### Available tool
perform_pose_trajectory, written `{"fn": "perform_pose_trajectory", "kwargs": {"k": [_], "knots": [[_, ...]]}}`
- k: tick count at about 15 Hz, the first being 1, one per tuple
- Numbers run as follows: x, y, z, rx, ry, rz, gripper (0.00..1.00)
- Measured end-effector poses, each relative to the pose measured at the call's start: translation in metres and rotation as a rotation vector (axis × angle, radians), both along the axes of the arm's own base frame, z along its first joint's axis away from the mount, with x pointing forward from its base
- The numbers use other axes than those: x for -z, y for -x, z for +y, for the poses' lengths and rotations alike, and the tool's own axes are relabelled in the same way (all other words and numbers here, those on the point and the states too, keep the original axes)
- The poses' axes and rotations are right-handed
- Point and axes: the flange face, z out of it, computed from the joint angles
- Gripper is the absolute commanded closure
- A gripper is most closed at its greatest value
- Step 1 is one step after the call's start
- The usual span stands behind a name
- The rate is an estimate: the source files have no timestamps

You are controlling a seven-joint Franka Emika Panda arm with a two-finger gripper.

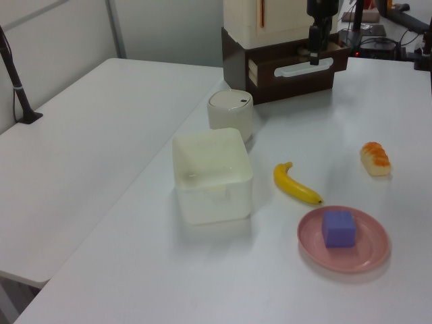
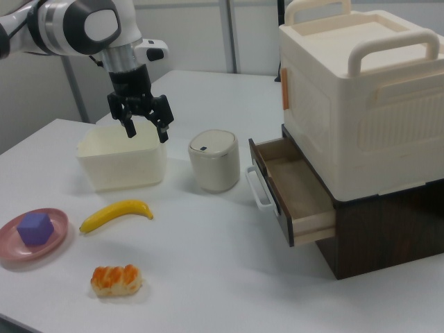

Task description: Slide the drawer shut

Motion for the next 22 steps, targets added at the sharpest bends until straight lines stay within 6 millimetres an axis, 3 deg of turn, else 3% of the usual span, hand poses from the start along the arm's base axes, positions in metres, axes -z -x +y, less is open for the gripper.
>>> {"fn": "perform_pose_trajectory", "kwargs": {"k": [12,13,14,17,22], "knots": [[0.0056,0.0001,-0.0001,0.005,-0.001,0.02,0.01],[0.006,-0.0001,-0.0001,0.005,-0.001,0.021,0.18],[0.0061,-0.0001,-0.0001,0.005,-0.001,0.021,0.48],[0.0061,-0.0001,0.0,0.005,-0.001,0.021,0.86],[0.0061,-0.0001,0.0001,0.005,-0.001,0.021,0.91]]}}
